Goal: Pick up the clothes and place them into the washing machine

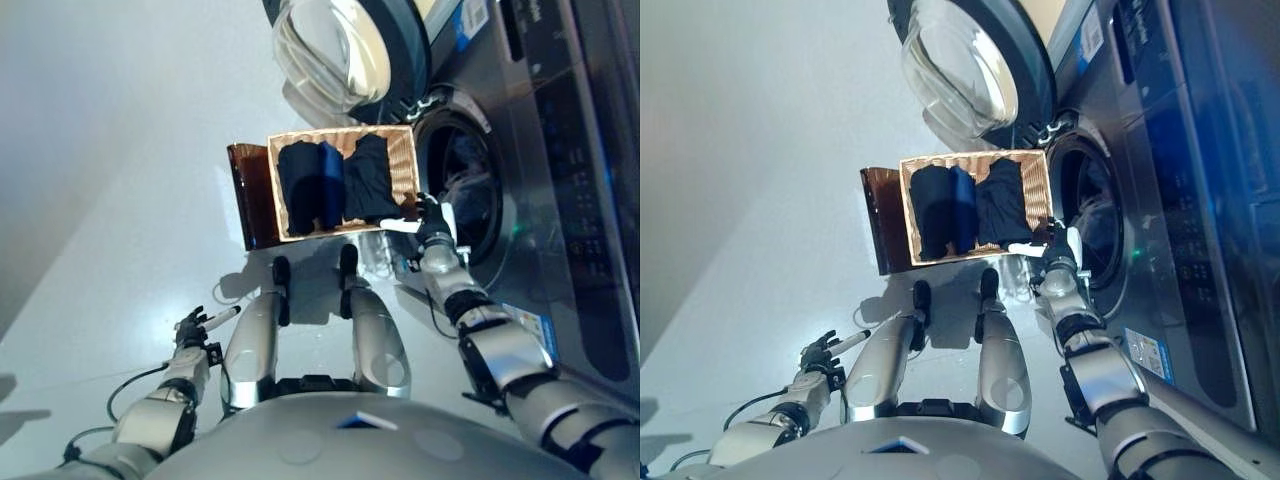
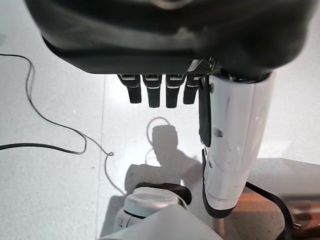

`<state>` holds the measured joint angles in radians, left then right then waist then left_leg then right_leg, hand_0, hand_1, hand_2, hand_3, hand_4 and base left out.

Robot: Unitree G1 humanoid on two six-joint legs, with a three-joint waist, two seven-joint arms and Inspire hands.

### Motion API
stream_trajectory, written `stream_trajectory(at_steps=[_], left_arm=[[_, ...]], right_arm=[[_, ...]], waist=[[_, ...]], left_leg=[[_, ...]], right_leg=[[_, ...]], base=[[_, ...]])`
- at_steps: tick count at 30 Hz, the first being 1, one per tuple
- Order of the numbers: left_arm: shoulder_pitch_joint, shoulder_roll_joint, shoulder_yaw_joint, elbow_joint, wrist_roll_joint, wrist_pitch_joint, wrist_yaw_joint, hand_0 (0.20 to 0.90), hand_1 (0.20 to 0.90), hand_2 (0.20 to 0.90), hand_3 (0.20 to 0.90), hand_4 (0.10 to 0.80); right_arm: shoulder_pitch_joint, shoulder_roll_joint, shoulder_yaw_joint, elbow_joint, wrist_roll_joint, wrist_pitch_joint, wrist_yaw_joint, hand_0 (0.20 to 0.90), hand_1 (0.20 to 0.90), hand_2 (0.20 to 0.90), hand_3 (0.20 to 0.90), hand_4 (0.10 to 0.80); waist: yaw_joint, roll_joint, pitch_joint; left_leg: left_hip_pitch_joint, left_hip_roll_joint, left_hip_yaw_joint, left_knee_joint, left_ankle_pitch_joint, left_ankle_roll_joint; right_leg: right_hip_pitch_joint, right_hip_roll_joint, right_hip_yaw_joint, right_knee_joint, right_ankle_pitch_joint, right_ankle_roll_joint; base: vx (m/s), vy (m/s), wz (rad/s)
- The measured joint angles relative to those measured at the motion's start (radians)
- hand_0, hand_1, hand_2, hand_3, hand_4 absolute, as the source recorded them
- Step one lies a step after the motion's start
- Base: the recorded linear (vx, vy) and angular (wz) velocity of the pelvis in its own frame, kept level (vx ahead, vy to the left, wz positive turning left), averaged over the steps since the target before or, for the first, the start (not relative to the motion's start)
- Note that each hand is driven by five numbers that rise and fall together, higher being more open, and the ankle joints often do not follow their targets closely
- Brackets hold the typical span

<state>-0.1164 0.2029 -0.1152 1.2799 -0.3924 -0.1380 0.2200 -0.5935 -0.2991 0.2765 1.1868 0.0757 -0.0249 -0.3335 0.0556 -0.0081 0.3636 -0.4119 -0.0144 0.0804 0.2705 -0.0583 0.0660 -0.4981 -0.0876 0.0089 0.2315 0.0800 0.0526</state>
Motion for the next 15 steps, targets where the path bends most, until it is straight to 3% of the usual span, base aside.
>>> stream_trajectory(at_steps=[6,15], left_arm=[[-0.032,-0.001,-0.058,-0.029,-0.007,-0.002,-0.001,0.9,0.9,0.9,0.9,0.8],[-0.039,-0.005,-0.064,-0.063,-0.008,-0.004,-0.001,0.9,0.9,0.9,0.9,0.8]], right_arm=[[-0.129,-0.021,0.001,0.07,-0.006,0.005,-0.017,0.9,0.9,0.9,0.9,0.8],[-0.227,-0.046,0.025,0.132,-0.032,0.014,-0.02,0.9,0.9,0.9,0.9,0.8]], waist=[[0.015,0.026,0.061],[0.027,0.042,0.075]], left_leg=[[-0.015,-0.002,-0.023,0.0,0.006,-0.009],[-0.034,-0.006,-0.028,-0.014,0.021,-0.011]], right_leg=[[-0.01,-0.005,-0.023,0.012,-0.008,-0.009],[-0.038,-0.01,-0.027,0.025,-0.009,-0.011]], base=[[-0.001,0.011,0.11],[0.015,0.007,0.02]])
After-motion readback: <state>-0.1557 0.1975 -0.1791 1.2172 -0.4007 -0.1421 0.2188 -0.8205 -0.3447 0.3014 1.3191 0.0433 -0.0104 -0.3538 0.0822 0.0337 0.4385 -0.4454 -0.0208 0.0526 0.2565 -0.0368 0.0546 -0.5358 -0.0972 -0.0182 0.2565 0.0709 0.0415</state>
